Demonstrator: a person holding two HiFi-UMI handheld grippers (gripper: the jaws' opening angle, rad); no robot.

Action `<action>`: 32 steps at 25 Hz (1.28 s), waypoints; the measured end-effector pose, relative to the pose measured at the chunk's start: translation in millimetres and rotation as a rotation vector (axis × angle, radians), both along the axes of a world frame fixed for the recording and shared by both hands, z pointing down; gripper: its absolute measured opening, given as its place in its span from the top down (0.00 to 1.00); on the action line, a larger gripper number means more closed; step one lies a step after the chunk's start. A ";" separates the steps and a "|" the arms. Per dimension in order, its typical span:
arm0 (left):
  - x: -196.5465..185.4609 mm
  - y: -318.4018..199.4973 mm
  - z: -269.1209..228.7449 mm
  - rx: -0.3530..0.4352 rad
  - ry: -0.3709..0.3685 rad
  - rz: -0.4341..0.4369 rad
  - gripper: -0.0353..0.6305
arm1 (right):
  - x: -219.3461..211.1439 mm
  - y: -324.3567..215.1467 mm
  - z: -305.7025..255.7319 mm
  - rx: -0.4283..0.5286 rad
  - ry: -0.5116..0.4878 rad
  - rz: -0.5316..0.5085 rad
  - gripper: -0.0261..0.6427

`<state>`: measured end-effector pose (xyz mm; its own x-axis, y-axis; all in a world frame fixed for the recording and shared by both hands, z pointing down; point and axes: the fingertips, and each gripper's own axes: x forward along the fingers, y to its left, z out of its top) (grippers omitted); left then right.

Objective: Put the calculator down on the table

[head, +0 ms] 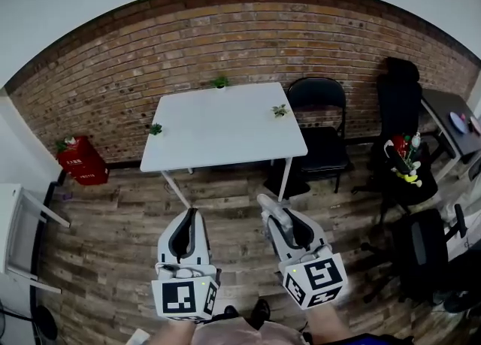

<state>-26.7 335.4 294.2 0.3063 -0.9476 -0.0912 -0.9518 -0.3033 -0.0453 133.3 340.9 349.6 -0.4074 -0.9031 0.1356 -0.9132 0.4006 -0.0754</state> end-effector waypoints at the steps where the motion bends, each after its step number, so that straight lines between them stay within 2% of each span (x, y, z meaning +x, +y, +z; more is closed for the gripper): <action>1: 2.0 0.4 2.0 -0.003 -0.002 -0.007 0.91 | 2.5 -0.9 1.9 -0.002 -0.005 -0.007 0.78; 7: 0.4 -9.9 20.5 -0.038 -0.007 -0.044 0.91 | 6.5 -20.3 17.7 -0.033 -0.013 -0.025 0.78; 14: -34.0 -62.7 42.9 -0.070 0.031 -0.080 0.91 | -21.4 -72.9 34.5 -0.062 0.013 -0.050 0.78; 23: -83.0 -178.7 46.3 -0.073 0.053 -0.043 0.91 | -70.6 -181.9 38.4 -0.087 0.029 -0.026 0.78; 32: -112.0 -252.2 27.8 -0.028 0.072 0.013 0.91 | -100.3 -250.9 6.4 -0.029 0.057 0.023 0.78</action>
